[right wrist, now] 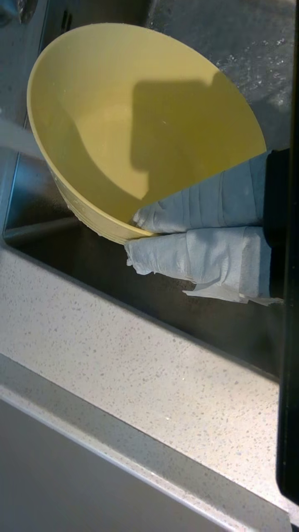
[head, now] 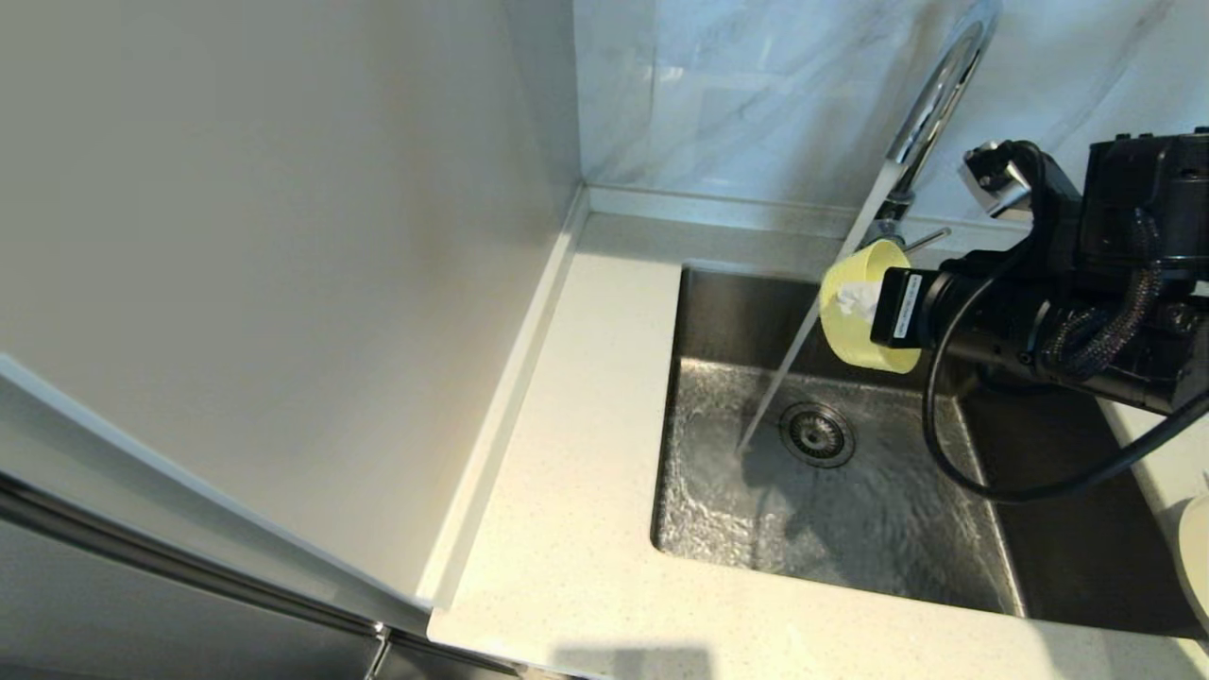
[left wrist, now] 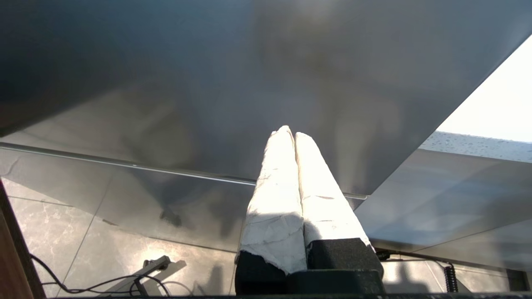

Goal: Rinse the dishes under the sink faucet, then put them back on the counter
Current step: Rinse the bowl

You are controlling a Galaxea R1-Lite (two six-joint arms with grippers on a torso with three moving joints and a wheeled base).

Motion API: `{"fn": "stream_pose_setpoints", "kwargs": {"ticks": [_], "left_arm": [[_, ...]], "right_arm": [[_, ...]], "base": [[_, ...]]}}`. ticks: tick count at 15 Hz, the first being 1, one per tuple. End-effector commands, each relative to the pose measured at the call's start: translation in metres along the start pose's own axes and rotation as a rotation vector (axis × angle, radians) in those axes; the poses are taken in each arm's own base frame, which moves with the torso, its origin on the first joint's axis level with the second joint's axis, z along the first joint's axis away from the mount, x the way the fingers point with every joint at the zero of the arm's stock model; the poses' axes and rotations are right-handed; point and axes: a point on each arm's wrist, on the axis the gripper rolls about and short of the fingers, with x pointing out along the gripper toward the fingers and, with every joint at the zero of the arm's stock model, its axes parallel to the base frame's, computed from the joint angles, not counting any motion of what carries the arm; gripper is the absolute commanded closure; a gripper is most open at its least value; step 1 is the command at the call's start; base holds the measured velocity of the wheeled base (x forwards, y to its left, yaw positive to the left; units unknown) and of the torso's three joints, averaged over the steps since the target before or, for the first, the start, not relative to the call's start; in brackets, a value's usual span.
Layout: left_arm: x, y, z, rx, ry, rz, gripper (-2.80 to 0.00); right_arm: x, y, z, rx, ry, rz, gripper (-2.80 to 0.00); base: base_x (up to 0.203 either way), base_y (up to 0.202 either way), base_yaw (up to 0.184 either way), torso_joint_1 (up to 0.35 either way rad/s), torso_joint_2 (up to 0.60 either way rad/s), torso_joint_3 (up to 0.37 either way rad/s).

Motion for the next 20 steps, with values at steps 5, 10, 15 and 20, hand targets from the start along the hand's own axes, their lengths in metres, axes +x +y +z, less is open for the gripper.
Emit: {"fn": "stream_pose_setpoints", "kwargs": {"ticks": [5,10,15,20], "left_arm": [[0.0,0.0,0.0,0.0,0.0,0.0,0.0],[0.0,0.0,0.0,0.0,0.0,0.0,0.0],[0.0,0.0,0.0,0.0,0.0,0.0,0.0],[0.0,0.0,0.0,0.0,0.0,0.0,0.0]], "right_arm": [[0.015,0.008,-0.009,-0.007,0.032,-0.01,0.0],[0.022,0.031,-0.025,-0.084,0.084,0.05,0.0],[0.038,0.048,-0.034,-0.133,0.105,0.057,0.0],[0.056,0.048,-0.043,-0.137,0.126,0.015,0.0]], "base": [[0.0,0.0,0.0,0.0,0.0,0.0],[0.0,0.0,0.0,0.0,0.0,0.0],[0.0,0.0,0.0,0.0,0.0,0.0],[0.0,0.0,0.0,0.0,0.0,0.0]]}}
